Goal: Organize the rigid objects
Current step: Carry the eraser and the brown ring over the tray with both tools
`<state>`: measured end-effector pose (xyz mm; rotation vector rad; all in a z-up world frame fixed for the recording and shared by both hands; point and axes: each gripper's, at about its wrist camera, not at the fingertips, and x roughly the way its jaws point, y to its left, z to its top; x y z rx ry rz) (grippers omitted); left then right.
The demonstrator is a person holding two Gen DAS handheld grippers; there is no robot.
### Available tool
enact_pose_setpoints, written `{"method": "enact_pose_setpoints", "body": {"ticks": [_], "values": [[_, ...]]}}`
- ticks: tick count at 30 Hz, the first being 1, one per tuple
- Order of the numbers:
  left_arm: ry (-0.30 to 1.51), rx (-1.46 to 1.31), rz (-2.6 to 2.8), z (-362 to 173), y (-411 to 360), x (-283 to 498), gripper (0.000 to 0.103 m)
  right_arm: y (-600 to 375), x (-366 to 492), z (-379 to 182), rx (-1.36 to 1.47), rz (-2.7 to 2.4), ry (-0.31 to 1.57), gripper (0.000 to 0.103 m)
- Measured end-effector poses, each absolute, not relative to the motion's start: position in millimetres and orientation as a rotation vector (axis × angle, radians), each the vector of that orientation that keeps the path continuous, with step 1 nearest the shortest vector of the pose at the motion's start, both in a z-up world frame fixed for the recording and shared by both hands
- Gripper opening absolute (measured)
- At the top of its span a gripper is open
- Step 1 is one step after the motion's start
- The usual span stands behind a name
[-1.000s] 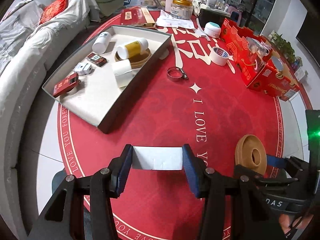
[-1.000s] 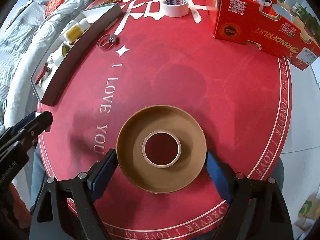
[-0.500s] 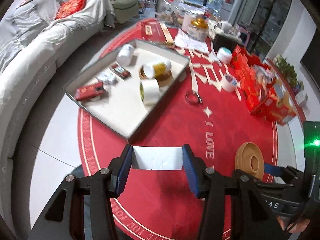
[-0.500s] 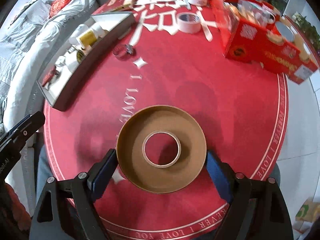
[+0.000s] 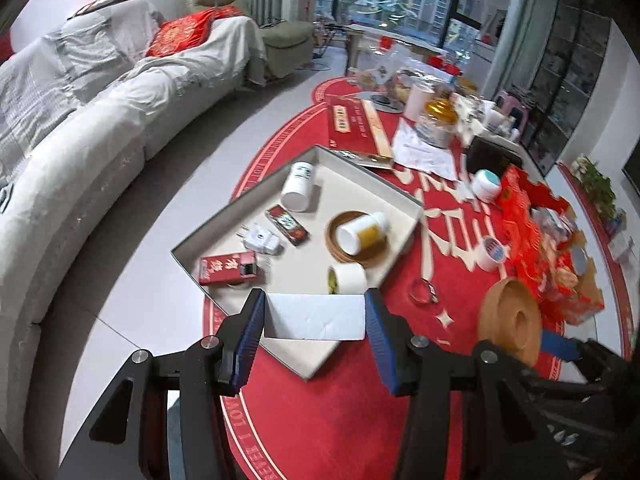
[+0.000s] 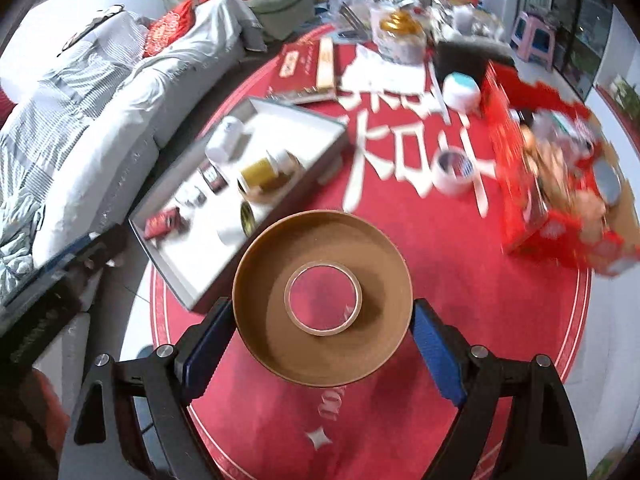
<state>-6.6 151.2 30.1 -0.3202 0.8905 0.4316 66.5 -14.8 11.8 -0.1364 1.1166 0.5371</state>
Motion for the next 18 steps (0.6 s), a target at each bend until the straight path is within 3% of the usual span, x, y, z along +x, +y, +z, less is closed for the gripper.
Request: {"method": "enact_pose_setpoints", "body": {"ticks": [11,18], "values": [[0.84,-0.373,0.548,48.8,207.3,16.9,0.053,42.1,122.1,65.3,-0.118,0.589,1.023,0.088],[0.885,-0.38,0.587,28.7,228.0,36.8,0.053,76.9,142.5,52.6,-0.162,0.598,1.053,0.088]]}}
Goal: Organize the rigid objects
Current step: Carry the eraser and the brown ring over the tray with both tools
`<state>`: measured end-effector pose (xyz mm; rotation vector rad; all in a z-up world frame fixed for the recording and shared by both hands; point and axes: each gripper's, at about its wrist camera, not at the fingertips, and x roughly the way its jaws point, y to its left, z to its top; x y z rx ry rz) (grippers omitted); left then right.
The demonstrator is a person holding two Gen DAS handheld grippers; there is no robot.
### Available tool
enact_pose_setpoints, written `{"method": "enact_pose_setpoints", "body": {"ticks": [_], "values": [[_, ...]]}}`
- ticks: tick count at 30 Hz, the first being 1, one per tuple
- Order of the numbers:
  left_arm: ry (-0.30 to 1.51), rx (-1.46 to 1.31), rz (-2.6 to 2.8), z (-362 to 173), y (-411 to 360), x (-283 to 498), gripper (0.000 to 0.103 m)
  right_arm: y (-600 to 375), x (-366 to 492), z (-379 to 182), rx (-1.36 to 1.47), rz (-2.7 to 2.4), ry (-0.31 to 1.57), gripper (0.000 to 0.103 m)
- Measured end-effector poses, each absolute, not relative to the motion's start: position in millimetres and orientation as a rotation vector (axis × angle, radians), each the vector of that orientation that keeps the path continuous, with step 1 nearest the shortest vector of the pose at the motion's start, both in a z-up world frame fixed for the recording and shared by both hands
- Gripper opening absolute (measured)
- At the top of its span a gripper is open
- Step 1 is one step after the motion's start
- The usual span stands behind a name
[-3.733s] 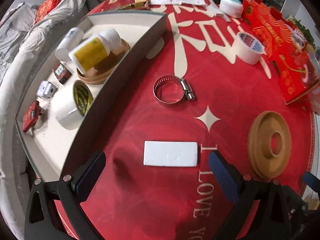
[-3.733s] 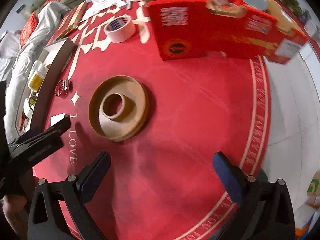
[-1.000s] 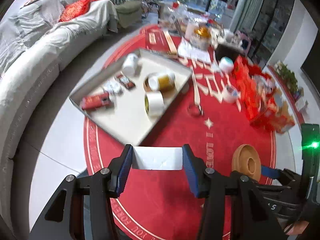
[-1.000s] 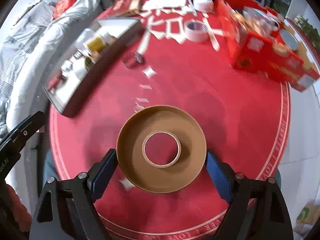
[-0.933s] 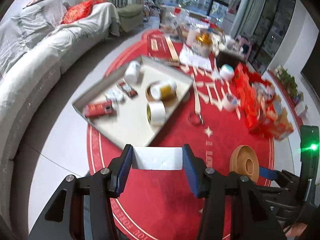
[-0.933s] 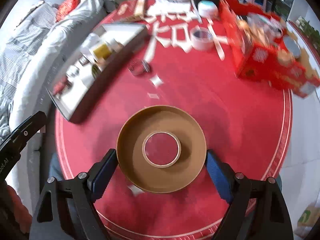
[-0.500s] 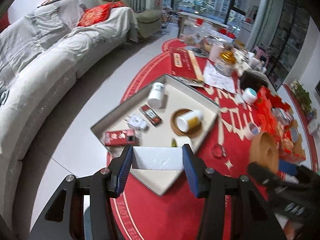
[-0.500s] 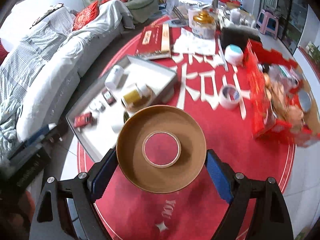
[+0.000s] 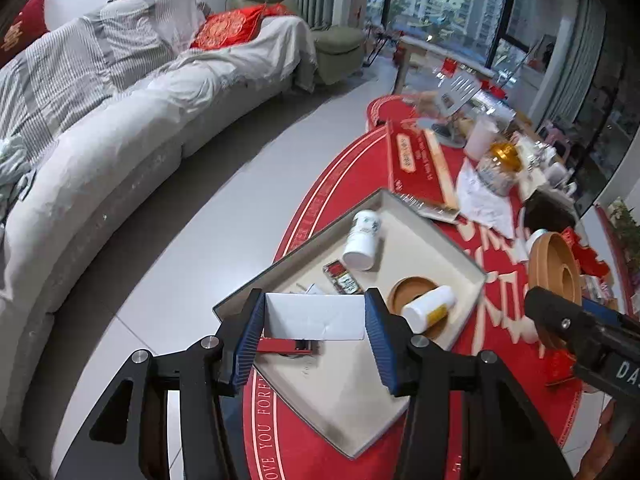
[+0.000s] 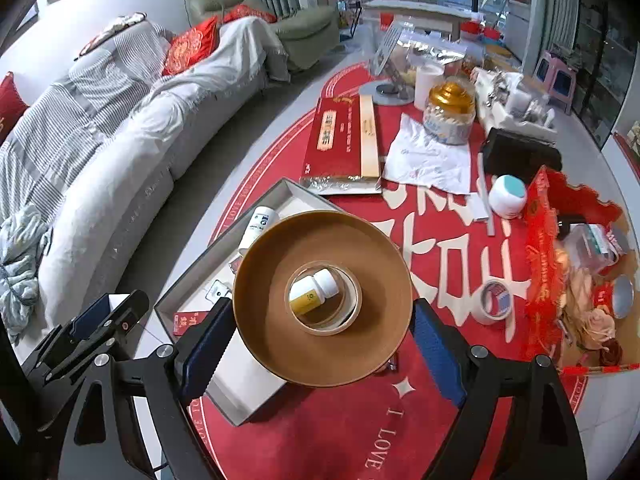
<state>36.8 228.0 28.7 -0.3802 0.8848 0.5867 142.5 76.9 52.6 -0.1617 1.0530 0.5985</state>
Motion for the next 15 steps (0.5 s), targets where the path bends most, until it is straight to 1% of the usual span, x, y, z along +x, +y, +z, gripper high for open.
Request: {"method": "enact_pose_setpoints", "body": {"ticks": [7,15], "values": [[0.966,-0.396,0.613,-6.6,238.8,45.4,0.053,97.3,157.7,26.0,-0.171,0.598,1.114,0.088],[0.995,-0.408,0.629,-20.4,246.2,50.6,0.053,108.1,168.2,12.0,-0.192,0.595,1.14,0.088]]}}
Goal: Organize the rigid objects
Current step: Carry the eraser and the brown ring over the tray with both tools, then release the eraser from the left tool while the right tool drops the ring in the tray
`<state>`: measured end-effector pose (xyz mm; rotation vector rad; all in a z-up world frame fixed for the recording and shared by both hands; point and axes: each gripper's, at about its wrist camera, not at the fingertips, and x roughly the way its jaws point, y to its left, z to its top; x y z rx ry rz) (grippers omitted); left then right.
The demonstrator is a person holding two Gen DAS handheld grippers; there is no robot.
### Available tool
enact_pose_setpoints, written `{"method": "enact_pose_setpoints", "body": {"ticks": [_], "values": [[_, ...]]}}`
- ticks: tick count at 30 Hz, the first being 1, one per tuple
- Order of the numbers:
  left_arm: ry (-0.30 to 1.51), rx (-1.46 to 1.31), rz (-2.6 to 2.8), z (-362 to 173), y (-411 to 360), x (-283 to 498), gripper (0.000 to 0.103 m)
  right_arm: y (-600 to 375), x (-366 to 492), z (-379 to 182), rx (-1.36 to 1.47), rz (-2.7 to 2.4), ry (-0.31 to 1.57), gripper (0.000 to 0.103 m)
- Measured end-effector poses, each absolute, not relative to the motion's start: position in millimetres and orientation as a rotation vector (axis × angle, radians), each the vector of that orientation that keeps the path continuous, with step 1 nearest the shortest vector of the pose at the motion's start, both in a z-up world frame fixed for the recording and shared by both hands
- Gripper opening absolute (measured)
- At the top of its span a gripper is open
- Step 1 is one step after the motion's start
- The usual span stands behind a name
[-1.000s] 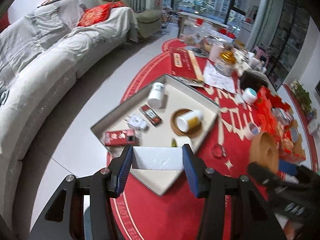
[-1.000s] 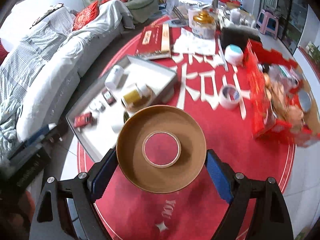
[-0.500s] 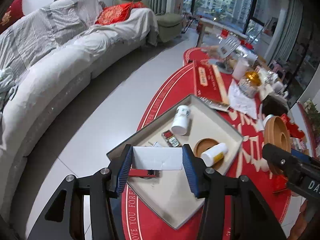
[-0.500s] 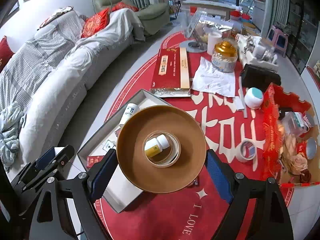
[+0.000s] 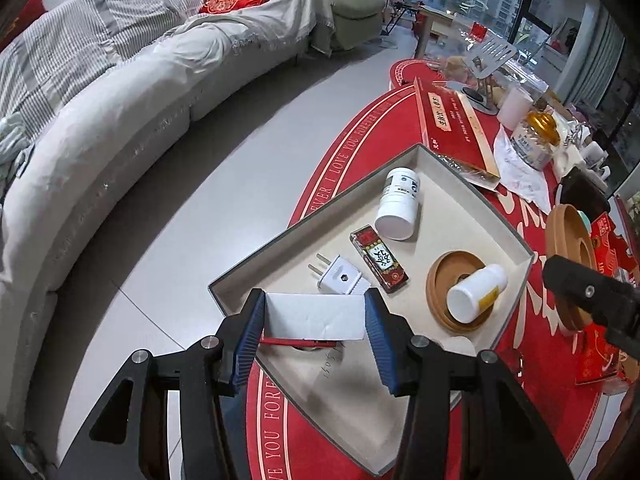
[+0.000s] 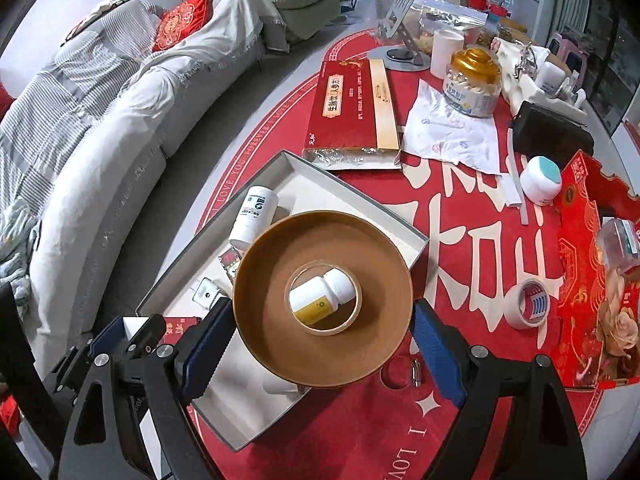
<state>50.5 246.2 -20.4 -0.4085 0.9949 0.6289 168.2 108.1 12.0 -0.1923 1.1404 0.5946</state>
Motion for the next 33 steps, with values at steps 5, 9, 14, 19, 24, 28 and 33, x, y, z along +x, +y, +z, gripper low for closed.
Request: {"method": "enact_pose_setpoints", "body": {"ticks": [5,9,14,19,24,28,33], "values": [[1.005,-0.407,0.631,-24.0,248.3,53.2,0.053,110.2,173.5,6.6,-0.191,0.588,1.152,0.088],[1.015,-0.408,0.631,-27.9,249.0,55.0,0.053,110.0,175.2,1.9,-0.179,0.588,1.163,0.088],[1.024,-0.407,0.627,-31.1,248.2,56.7,0.053,111.7,176.3,-3.5,-0.178,0.587,1.177,0.088],[1.032,-0.41,0.625,-34.7,249.2,59.2,0.053,113.2,178.4,-6.6,-0.182,0.579,1.179,0.088],[1.038,-0.411,0.625,-38.2,250.7,62.6,0.053,114.1,183.5,-7.1,-0.161,0.552,1.162,0.088],[1.04,-0.41,0.621,-40.1,251.3,66.8,0.053,123.2,186.3,-9.4,-0.168,0.562,1.161,0.088],[1.061,-0.396,0.603,-47.3,247.3,74.8,0.053,136.6,185.6,-16.6,-0.19,0.583,1.165,0.088]]}}
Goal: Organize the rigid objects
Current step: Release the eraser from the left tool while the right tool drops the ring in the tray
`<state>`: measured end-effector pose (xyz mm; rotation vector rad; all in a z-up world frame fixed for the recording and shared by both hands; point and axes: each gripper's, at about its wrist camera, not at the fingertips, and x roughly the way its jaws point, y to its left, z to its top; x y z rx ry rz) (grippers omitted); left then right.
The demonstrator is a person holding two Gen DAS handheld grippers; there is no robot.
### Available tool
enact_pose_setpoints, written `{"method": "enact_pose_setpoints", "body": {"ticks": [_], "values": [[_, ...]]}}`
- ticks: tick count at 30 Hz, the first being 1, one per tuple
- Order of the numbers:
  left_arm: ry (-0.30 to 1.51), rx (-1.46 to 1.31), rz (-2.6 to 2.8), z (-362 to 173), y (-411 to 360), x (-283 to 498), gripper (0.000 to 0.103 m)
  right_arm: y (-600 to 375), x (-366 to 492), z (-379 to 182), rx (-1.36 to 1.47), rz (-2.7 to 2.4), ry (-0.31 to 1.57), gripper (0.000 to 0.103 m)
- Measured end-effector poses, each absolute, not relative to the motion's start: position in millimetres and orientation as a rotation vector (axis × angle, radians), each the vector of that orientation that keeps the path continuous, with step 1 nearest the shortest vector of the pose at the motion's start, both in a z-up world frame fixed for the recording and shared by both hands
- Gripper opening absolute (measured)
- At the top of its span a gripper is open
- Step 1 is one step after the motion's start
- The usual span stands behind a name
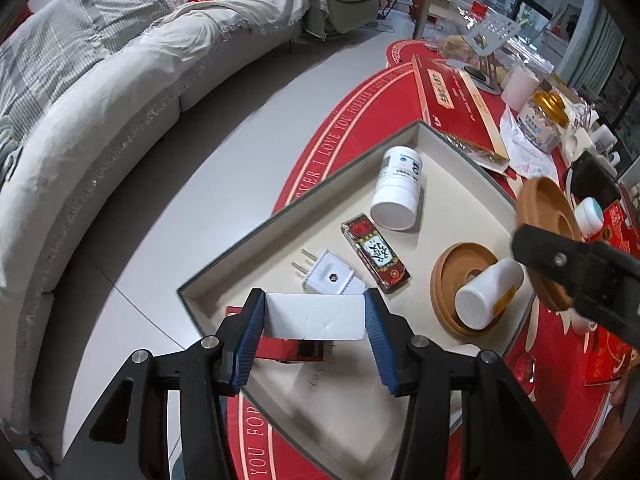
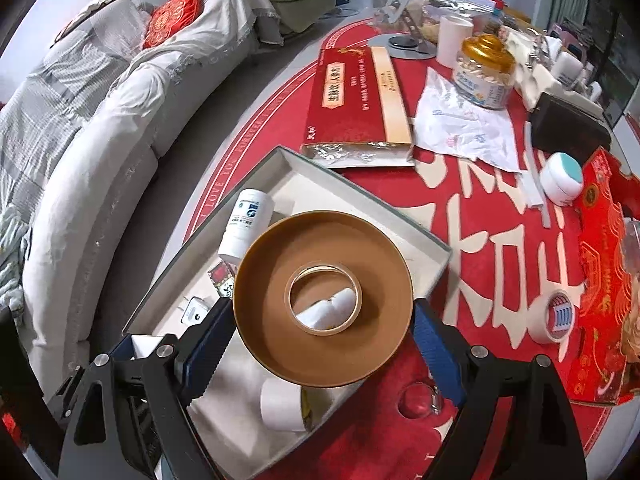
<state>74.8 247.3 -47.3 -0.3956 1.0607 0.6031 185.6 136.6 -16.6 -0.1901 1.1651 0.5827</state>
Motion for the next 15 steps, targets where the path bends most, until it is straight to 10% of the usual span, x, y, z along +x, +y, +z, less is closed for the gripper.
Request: {"method": "enact_pose_setpoints", "body": {"ticks": [15], "values": [[1.118,-0.346,0.583,-73.8,235.8,96.6,0.056,147.6,197.5,-44.6,-0.2,0.568,1.196,0.088]]}}
